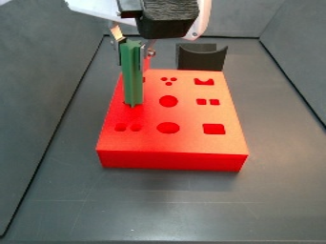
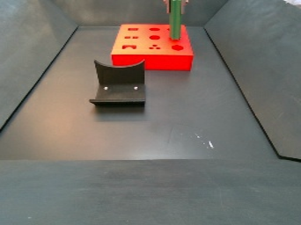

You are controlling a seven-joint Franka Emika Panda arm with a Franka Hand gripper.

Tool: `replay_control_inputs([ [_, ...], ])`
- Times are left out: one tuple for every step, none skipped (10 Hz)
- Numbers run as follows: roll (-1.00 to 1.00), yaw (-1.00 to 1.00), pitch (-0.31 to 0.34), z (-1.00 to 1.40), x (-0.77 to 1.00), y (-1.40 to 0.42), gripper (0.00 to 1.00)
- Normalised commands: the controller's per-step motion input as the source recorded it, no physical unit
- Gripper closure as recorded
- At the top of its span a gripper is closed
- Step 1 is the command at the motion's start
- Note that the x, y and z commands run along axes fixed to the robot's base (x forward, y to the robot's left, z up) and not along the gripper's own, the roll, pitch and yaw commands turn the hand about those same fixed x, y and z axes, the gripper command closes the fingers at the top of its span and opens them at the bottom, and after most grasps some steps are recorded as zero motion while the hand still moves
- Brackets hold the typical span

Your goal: Insert the star object.

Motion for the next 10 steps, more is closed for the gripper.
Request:
replay_control_inputs([
  [-0.01, -0.27, -0.024, -1.0, 0.05, -0.04, 1.0],
  [-0.07, -0.03, 0.0, -0.61, 0.0, 0.0, 1.0],
  [0.0, 0.0, 0.0, -0.04, 0.0, -0.01, 1.0],
  [-0.24, 0.06, -0.056, -0.5, 0.0, 0.03, 1.0],
  [-0.4, 0.0, -0.156, -0.32, -0.04, 0.1, 1.0],
  [-0.41, 0.0, -0.181, -0.27, -0.04, 0.07, 1.0],
  [-0.23, -0.05, -0.113, -0.68, -0.08, 0.02, 1.0],
  [-0.1, -0.13, -0.019, -0.7, -0.03, 0.0, 1.0],
  [-0.05, -0.13, 0.001, -0.37, 0.02, 0.0, 1.0],
  [0.0, 0.0, 0.0, 0.0, 0.0, 0.0, 1.0],
])
